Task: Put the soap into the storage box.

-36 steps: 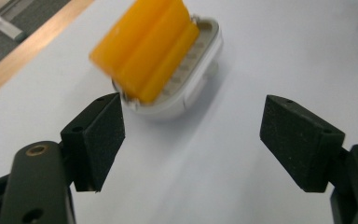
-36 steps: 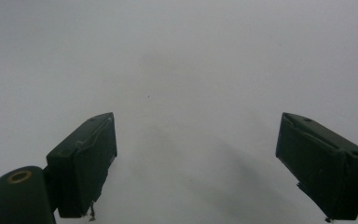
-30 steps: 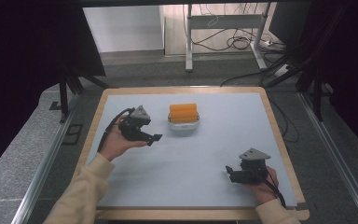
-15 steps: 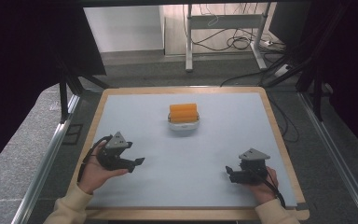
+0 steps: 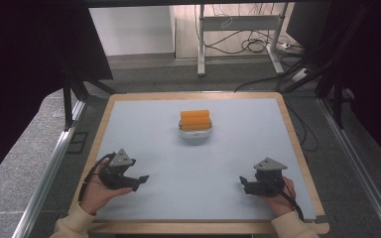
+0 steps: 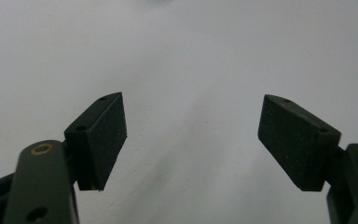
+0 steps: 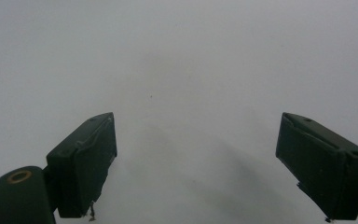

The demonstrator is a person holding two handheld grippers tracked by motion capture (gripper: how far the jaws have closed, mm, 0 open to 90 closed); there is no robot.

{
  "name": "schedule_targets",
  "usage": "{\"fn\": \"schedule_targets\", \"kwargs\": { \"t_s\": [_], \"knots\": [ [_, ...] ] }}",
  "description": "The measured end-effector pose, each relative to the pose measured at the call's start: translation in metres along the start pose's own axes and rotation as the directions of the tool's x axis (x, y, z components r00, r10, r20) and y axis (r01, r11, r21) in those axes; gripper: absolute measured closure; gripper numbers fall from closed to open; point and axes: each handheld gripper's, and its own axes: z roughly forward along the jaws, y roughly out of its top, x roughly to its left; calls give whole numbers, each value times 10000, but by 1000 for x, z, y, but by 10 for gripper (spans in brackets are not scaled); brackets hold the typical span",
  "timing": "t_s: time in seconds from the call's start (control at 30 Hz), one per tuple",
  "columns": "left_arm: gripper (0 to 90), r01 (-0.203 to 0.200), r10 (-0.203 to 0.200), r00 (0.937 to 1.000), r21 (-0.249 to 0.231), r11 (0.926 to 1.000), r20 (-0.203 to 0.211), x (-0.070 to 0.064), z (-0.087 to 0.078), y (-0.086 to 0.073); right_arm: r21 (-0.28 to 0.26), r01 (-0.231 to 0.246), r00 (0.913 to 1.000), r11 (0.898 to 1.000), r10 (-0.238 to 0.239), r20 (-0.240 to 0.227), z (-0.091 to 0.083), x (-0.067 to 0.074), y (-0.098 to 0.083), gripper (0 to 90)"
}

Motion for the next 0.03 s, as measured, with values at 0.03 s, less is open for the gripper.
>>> {"fn": "schedule_targets", "kwargs": {
  "t_s": [0.03],
  "knots": [
    [232, 50, -50, 10000, -54, 10000, -30, 0, -1, -1, -18, 17, 10000, 10000, -17, -34, 0, 0, 0, 127]
  ]
}}
